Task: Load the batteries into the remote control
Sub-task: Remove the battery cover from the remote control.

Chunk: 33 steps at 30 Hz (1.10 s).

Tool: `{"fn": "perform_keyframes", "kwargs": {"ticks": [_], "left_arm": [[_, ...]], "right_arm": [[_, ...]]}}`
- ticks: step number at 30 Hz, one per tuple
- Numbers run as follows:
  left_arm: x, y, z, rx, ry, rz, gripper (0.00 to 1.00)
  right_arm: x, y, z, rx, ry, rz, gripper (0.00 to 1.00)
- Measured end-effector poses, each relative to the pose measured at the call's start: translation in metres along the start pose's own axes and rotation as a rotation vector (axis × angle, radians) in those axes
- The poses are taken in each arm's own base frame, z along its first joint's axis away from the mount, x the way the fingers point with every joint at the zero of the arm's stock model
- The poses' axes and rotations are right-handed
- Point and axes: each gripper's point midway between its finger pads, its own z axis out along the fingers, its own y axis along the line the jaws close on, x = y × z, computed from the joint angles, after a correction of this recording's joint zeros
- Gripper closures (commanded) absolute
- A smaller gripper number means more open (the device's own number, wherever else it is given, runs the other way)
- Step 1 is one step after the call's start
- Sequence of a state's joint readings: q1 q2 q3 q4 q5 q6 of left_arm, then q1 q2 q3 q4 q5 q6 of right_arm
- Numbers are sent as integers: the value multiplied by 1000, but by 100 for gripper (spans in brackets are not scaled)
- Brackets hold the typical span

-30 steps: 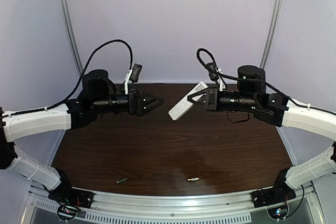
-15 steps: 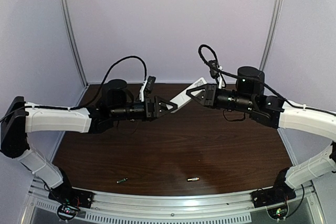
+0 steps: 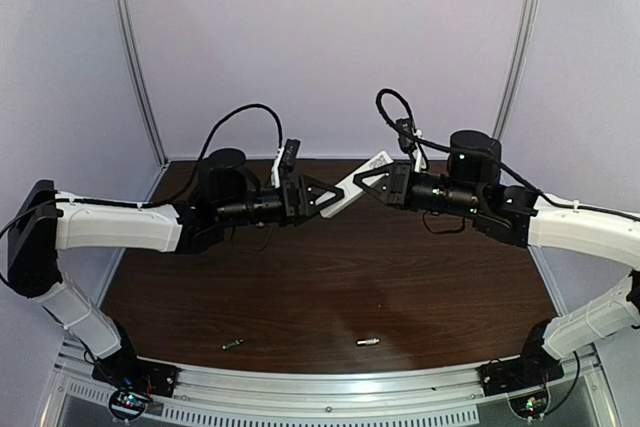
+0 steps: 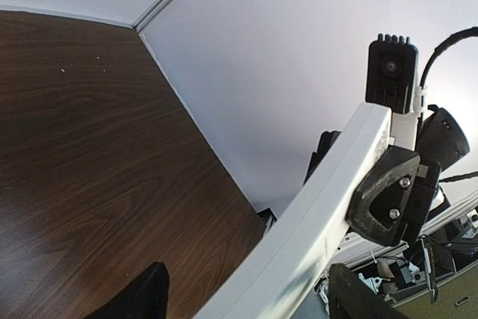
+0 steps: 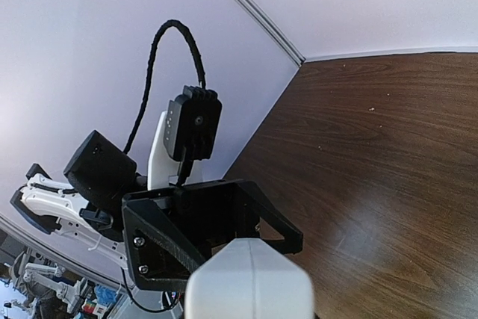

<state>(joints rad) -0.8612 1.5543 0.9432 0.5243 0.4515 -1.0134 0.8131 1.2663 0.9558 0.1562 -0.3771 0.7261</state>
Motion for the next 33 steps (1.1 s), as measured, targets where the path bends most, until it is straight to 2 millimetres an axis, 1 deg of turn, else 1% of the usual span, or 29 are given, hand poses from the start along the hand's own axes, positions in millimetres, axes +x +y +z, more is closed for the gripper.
{"fn": "perform_keyframes", "kwargs": {"ticks": [7, 17, 22, 24, 26, 27, 33], "left_arm": [[-5, 4, 0, -22, -26, -17, 42], [-6, 2, 0, -14, -45, -10, 55], [-7, -1, -1, 6, -56, 1, 52], [-7, 0, -1, 3, -56, -1, 47], [-6, 2, -1, -4, -54, -4, 38], [-6, 2, -1, -6, -53, -3, 37], [-5, 6, -1, -21, -53, -14, 50]], "right_arm": [[0, 1, 0, -5, -1, 3, 100], [-3, -2, -1, 2, -8, 11, 100], [-7, -4, -4, -9, -11, 38, 100], [-8, -4, -5, -14, -15, 41, 100], [-9, -4, -5, -20, -20, 46, 100], [-9, -4, -5, -22, -20, 47, 100], [-9, -4, -5, -26, -23, 56, 100]]}}
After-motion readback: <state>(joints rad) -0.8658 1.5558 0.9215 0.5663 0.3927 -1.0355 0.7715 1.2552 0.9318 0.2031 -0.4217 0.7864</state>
